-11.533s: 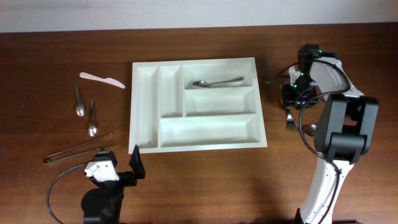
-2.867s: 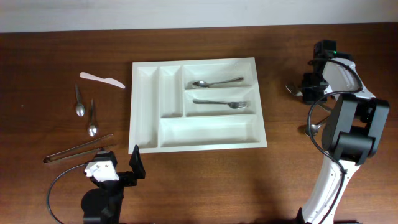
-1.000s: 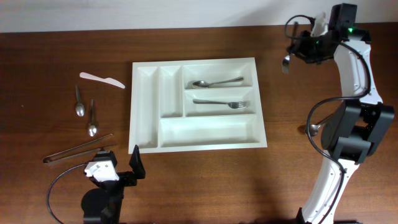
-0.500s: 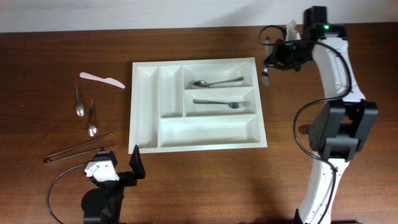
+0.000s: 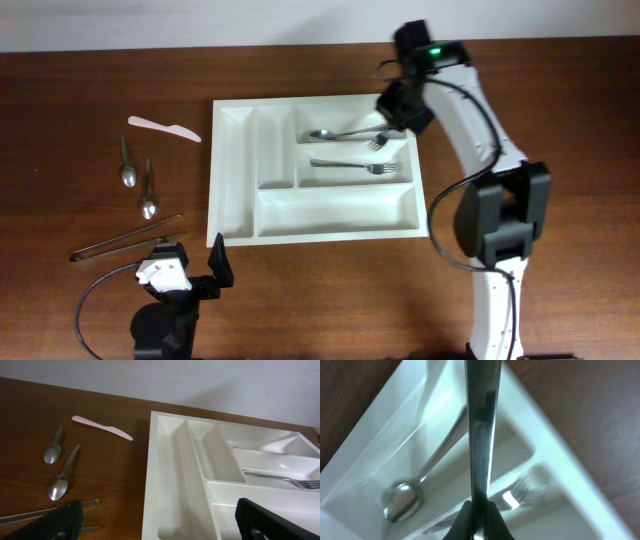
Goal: Pack container
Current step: 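Carry the second fork into the middle right compartment and release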
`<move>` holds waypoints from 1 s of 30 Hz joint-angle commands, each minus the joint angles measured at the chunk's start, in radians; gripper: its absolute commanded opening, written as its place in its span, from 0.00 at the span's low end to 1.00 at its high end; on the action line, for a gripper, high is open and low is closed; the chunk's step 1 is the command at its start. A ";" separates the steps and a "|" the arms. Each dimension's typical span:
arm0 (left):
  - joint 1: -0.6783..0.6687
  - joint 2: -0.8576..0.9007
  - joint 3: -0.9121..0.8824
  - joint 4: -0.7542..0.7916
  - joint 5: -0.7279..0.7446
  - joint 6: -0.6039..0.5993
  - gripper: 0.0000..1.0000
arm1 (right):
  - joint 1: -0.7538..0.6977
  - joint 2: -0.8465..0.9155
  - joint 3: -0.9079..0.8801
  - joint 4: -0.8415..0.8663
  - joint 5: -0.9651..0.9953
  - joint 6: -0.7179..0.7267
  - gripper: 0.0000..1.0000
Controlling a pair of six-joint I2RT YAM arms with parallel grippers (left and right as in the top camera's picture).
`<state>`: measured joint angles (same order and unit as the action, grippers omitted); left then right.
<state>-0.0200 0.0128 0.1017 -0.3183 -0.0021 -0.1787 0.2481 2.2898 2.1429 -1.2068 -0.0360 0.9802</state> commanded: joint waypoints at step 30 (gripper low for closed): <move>0.003 -0.008 -0.003 -0.002 0.014 0.009 0.99 | 0.262 -0.048 0.015 -0.125 0.169 0.809 0.04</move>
<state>-0.0200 0.0128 0.1017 -0.3180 -0.0021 -0.1787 0.5068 2.2803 2.1452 -1.3300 0.1291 1.7550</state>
